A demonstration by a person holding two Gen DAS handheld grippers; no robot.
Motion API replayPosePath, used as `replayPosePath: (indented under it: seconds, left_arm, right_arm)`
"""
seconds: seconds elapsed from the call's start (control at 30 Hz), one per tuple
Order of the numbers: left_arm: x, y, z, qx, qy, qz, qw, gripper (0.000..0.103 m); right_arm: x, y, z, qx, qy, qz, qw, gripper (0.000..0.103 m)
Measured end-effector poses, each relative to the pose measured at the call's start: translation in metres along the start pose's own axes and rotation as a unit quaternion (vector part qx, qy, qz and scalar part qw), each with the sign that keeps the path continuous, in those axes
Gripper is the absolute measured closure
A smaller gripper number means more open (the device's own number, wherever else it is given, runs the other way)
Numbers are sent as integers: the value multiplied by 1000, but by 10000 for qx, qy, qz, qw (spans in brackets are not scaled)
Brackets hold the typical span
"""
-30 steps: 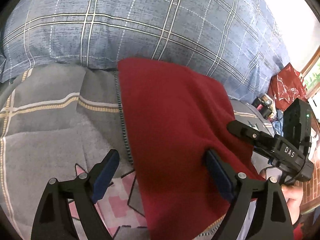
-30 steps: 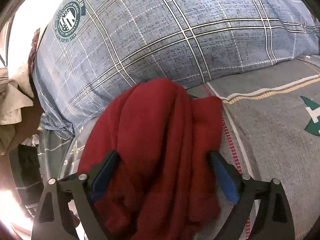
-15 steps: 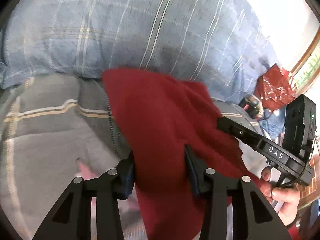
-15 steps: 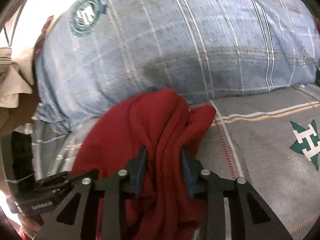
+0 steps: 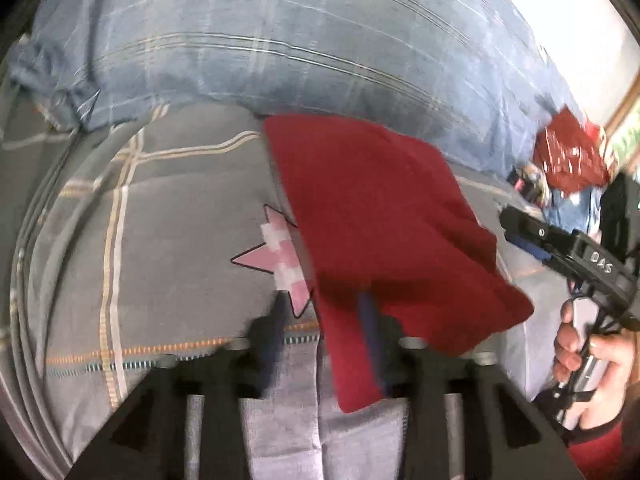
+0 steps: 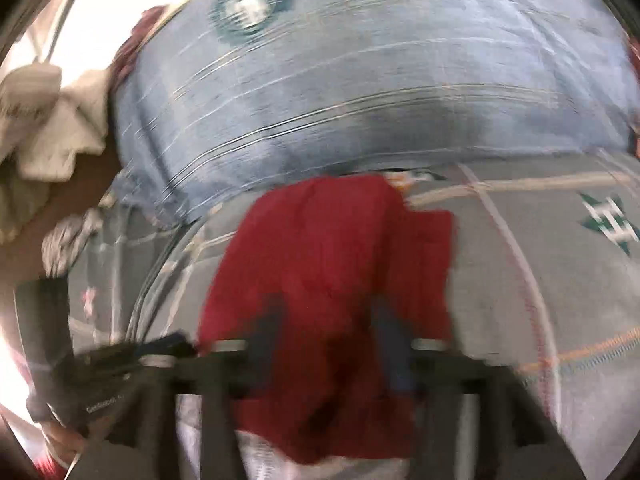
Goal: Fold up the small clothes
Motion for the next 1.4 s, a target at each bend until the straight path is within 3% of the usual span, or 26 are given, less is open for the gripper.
replayPosePath:
  seconds: [0.1, 0.17, 0.2, 0.3, 0.4, 0.43, 0.47, 0.5, 0.57, 0.7, 0.83, 0.97, 1.1, 1.2, 1.3, 1.4]
  left_arm:
    - [-2, -7, 1, -212, 267, -155, 9993, 36]
    - [6, -11, -1, -279, 380, -112, 9988, 31]
    - [14, -15, -2, -321, 454, -61, 9984, 30]
    - [36, -23, -6, -333, 432, 221, 9983, 30]
    - [42, -24, -17, -156, 427, 239, 9987, 30]
    - [42, -24, -20, -97, 402, 224, 9989, 30]
    - [42, -24, -22, -41, 379, 203, 9991, 30]
    - [41, -25, -24, 20, 345, 167, 9993, 30]
    - [42, -25, -26, 69, 268, 125, 9995, 30]
    - [48, -23, -28, 58, 153, 180, 9997, 30]
    - [31, -15, -35, 229, -258, -60, 9994, 30]
    - [19, -3, -40, 237, -551, -226, 9979, 30]
    - [6, 14, -44, 290, -799, -347, 9958, 30]
    - [-5, 25, -49, 373, -1039, -506, 9926, 30]
    - [-19, 39, -53, 439, -1197, -688, 9895, 30]
    - [-30, 53, -55, 391, -1127, -787, 9897, 30]
  right_arm:
    - [-4, -5, -31, 394, 79, -119, 9991, 24]
    - [3, -9, -44, 492, -117, -33, 9987, 10]
    - [11, -11, -49, 559, -264, 68, 9981, 9]
    - [35, -16, -61, 851, -571, 332, 9942, 9]
    - [50, -23, -53, 801, -1068, 432, 9901, 12]
    - [53, -24, -46, 656, -1082, 484, 9908, 25]
    - [53, -24, -37, 488, -789, 489, 9945, 49]
    - [48, -24, -27, 260, -407, 452, 9978, 60]
    - [35, -20, -14, -30, -176, 404, 9990, 68]
    - [40, -8, -20, -83, 472, 573, 9972, 64]
    - [20, -1, -17, -25, 537, 326, 9980, 58]
    - [-9, 2, 15, -501, 597, -103, 9969, 51]
    - [5, 13, 40, -835, 595, 60, 9947, 54]
    - [45, 27, 28, -834, 1480, 538, 9840, 53]
    - [43, 33, 29, -846, 1453, 316, 9853, 53]
    - [26, 39, 33, -770, 1345, 270, 9875, 48]
Point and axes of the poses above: each gripper's, at about its wrist camera, not at the fingertips, and x roughly the way its jaws point, z to its left, y to its underside, the point moved 4 cm from there along x, roughly the way its jaws point, and after that the axes turned 14 degrees about z, right-handed, at the moved point
